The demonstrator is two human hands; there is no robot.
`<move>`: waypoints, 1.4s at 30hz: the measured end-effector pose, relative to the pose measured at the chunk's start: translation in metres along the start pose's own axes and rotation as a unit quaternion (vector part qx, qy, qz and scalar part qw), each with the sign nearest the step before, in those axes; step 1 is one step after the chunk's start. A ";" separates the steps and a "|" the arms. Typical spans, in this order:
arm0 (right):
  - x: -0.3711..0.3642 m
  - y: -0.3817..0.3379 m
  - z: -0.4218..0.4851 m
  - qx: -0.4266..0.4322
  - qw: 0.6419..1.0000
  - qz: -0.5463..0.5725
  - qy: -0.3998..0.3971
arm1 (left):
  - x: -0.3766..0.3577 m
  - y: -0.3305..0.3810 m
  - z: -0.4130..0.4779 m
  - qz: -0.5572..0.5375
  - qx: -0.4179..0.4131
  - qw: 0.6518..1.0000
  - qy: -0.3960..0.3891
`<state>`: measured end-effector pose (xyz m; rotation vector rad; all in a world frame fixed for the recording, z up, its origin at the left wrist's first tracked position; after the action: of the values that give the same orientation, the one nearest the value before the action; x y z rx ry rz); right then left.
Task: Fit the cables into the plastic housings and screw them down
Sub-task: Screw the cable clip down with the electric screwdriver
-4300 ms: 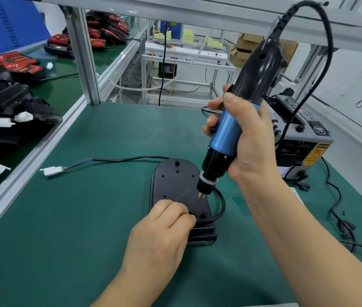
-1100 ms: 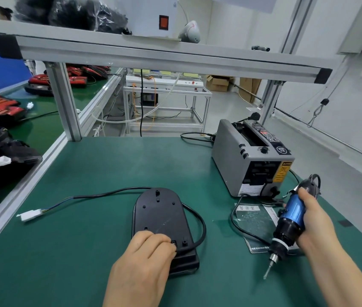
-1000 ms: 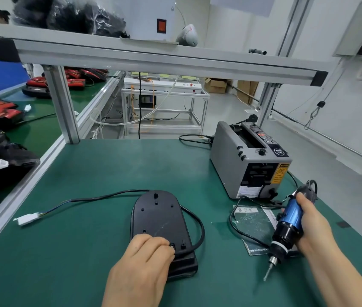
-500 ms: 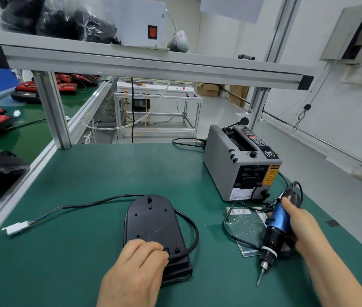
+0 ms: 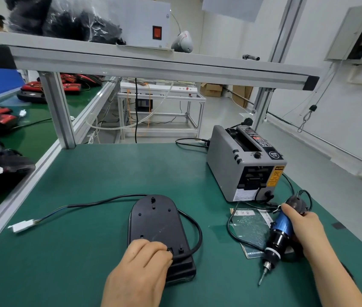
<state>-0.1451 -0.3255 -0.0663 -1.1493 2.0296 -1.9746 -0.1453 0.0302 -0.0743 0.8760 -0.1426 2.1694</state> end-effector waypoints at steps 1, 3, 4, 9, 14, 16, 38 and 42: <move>-0.001 0.000 0.000 0.006 1.000 -0.007 0.007 | 0.000 -0.001 0.000 0.002 0.001 1.000 -0.001; -0.002 0.001 0.001 0.018 0.999 -0.033 0.027 | 0.000 -0.001 -0.001 0.003 0.001 1.000 -0.002; -0.003 0.002 0.000 0.024 0.998 -0.052 0.038 | 0.000 -0.001 -0.001 0.003 0.002 1.000 -0.003; -0.004 0.003 0.000 0.043 0.991 -0.105 0.073 | 0.000 -0.001 0.000 0.007 0.001 1.000 -0.004; 0.000 -0.002 -0.005 0.073 0.977 -0.184 0.079 | 0.000 -0.001 -0.001 0.006 0.003 1.000 -0.012; 0.001 -0.002 -0.009 0.101 0.968 -0.217 0.075 | -0.001 -0.002 -0.002 0.006 0.001 1.000 -0.010; -0.015 -0.047 -0.012 0.225 0.972 -0.066 -0.008 | 0.018 -0.009 -0.008 -0.041 0.025 0.987 -0.153; -0.023 -0.069 0.001 0.144 0.985 0.066 -0.074 | 0.021 -0.010 -0.008 -0.046 0.030 0.986 -0.159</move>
<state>-0.0973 -0.3058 -0.0154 -1.0338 1.6390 -1.9706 -0.1527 0.0530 -0.0688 1.2354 -0.1902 1.9448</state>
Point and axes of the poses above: each hand's wrist, its own z-axis towards the middle knuckle, its own x-axis out of the back of the hand, y = z × x, the point moved 1 cm from there along z, towards the middle knuckle, and after that the axes turned 3 degrees about z, right-handed, at the moved point
